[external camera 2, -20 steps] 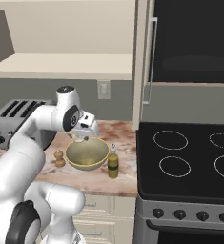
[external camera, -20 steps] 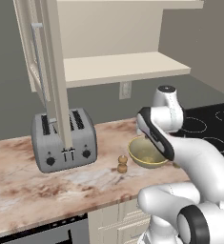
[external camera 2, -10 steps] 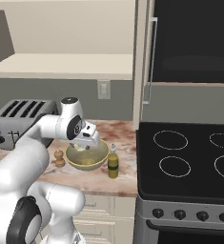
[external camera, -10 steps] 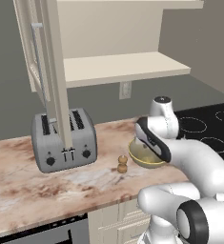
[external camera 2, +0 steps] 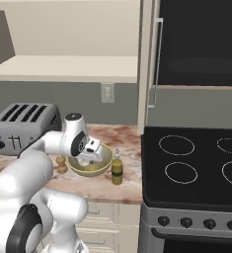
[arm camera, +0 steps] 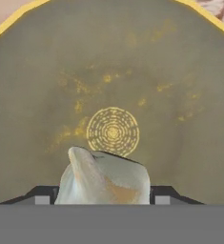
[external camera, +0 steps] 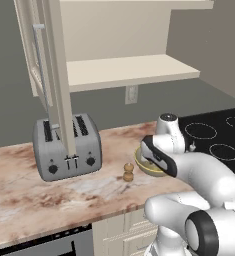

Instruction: Retrieve the bottle and the shaker from the cabinet and place them next to the mixing bowl on the counter. Then add garlic from the fridge to the mixing bowl.

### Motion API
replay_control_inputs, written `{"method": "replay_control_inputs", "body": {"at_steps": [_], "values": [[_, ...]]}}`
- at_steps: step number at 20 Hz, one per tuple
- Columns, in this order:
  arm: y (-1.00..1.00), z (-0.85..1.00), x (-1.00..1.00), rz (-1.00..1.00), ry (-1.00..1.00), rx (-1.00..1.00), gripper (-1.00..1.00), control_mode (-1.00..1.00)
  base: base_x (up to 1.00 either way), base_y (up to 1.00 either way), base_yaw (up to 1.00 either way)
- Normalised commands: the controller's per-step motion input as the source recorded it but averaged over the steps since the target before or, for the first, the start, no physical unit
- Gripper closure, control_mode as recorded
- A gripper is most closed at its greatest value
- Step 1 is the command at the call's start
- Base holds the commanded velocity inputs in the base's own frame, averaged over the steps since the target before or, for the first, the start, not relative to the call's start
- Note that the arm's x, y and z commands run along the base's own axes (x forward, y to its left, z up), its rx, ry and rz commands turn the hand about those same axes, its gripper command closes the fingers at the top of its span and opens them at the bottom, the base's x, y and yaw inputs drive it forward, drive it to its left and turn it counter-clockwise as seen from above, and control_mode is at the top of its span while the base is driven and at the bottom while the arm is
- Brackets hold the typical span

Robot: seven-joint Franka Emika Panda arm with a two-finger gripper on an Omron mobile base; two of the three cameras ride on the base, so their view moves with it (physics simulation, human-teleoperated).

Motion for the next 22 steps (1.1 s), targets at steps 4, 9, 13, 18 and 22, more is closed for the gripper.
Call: {"method": "replay_control_inputs", "body": {"at_steps": [4,9,13,18,22], "values": [[0.00,-0.01,0.16,0.00,0.02,0.00,1.00,-1.00,0.00,0.00,0.00],[0.00,0.00,0.27,0.00,0.06,0.00,1.00,-1.00,0.00,0.00,0.00],[0.00,0.00,0.40,0.00,0.09,0.00,1.00,-1.00,0.00,0.00,0.00],[-0.02,0.00,0.30,0.00,0.03,0.00,1.00,-1.00,0.00,0.00,0.00],[-0.03,0.00,0.24,0.00,0.00,0.00,1.00,-1.00,0.00,0.00,0.00]]}}
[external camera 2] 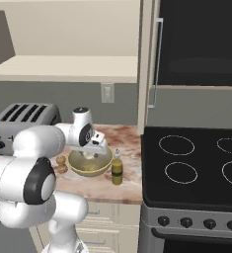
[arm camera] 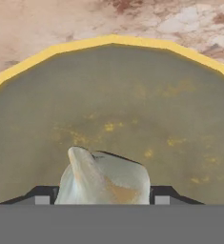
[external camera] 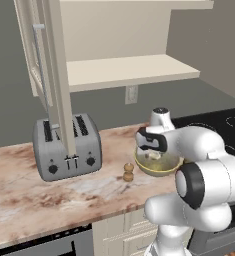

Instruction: Retrieve the bottle and the shaker from the cabinet and place them next to the mixing bowl on the counter. Then add garlic from the fridge to the mixing bowl.

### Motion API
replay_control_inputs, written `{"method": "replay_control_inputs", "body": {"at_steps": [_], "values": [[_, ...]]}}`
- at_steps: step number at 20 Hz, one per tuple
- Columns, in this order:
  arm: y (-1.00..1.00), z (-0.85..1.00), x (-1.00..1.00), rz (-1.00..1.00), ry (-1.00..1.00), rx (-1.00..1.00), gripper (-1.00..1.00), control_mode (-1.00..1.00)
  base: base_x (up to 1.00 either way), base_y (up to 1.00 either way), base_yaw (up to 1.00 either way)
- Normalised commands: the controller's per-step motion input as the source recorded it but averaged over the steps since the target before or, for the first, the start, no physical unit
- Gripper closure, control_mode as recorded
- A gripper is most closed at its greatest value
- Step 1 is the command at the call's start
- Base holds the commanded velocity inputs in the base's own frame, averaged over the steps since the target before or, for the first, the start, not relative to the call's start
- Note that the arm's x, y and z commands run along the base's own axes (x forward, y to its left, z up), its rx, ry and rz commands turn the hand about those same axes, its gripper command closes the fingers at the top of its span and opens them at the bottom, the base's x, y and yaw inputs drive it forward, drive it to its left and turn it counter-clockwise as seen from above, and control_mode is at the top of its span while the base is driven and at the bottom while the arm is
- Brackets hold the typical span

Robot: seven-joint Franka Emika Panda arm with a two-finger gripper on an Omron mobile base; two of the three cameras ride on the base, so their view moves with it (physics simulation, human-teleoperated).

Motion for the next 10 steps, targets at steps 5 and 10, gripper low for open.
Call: {"method": "replay_control_inputs", "body": {"at_steps": [5,10], "values": [[-0.03,-0.22,0.02,0.00,0.00,0.00,1.00,-1.00,0.00,0.00,0.00],[0.00,-0.37,0.00,0.00,0.00,0.00,1.00,-1.00,0.00,0.00,0.00]]}}
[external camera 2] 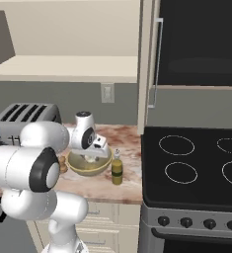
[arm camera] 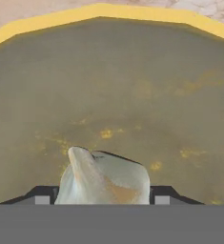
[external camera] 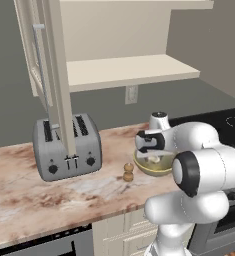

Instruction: Retrieve the bottle and the shaker from the cabinet and place them next to the mixing bowl on the counter. Then add garlic from the fridge to the mixing bowl.

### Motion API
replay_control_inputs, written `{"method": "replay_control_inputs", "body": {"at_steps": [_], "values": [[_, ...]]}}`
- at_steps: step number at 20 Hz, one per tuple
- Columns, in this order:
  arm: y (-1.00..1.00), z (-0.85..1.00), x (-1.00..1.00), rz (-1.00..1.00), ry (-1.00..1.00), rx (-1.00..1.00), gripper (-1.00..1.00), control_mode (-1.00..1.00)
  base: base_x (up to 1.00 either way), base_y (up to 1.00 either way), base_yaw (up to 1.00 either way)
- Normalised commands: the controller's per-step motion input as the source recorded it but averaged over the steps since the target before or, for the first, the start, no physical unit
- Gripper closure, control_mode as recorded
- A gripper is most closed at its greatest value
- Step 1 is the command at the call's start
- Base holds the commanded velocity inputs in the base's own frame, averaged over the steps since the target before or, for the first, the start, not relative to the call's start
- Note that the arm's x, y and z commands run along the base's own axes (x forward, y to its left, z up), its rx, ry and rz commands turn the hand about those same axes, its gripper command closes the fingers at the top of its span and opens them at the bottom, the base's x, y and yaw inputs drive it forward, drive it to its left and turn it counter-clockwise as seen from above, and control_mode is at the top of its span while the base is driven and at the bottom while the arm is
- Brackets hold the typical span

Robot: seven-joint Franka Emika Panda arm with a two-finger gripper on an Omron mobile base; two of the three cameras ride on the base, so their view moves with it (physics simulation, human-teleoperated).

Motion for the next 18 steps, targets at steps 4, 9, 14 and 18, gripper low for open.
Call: {"method": "replay_control_inputs", "body": {"at_steps": [4,9,14,18], "values": [[0.00,-0.18,0.00,0.00,0.00,0.00,1.00,-1.00,0.00,0.00,0.00],[0.00,0.00,0.00,0.00,0.00,0.00,1.00,-1.00,0.00,0.00,0.00],[0.00,0.00,0.00,0.00,0.00,0.00,-1.00,-1.00,0.00,0.00,0.00],[-0.01,0.00,-0.05,-0.01,0.00,0.00,-1.00,-1.00,0.00,0.00,0.00]]}}
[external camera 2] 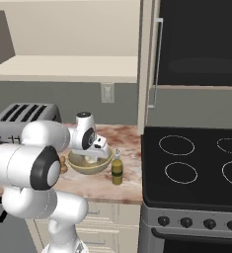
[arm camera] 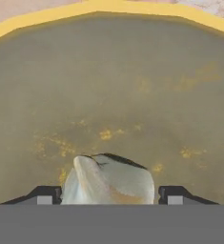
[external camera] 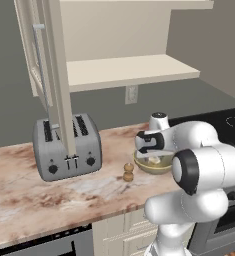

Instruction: Retrieve the bottle and the shaker from the cabinet and place them next to the mixing bowl on the counter. Then add garlic from the fridge to the mixing bowl.

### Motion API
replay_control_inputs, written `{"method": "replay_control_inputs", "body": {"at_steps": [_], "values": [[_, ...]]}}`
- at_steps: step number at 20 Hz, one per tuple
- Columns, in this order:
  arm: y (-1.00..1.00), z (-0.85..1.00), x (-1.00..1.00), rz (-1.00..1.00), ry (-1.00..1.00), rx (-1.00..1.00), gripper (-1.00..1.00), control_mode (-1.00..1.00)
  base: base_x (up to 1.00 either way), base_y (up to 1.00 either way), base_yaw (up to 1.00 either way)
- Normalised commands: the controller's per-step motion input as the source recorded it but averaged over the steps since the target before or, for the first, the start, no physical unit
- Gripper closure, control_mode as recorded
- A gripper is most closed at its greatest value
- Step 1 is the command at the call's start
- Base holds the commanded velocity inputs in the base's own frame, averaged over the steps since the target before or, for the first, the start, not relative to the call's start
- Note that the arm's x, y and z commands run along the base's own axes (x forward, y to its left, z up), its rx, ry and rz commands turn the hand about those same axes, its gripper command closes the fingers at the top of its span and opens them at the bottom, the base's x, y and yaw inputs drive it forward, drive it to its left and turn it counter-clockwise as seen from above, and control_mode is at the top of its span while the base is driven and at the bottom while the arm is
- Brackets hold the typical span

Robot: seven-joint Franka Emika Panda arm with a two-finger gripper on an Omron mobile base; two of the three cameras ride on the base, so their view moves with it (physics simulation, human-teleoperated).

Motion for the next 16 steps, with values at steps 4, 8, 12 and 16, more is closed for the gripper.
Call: {"method": "replay_control_inputs", "body": {"at_steps": [4,8,12,16], "values": [[-0.01,0.26,-0.08,-0.01,0.00,0.00,-1.00,-1.00,0.00,0.00,0.00],[0.00,0.49,-0.05,0.00,-0.01,0.00,-1.00,-1.00,0.00,0.00,0.00],[0.00,0.76,-0.13,0.00,-0.01,0.00,-1.00,-1.00,0.00,0.00,0.00],[0.00,0.82,-0.29,0.00,-0.01,0.00,-1.00,-1.00,0.00,0.00,0.00]]}}
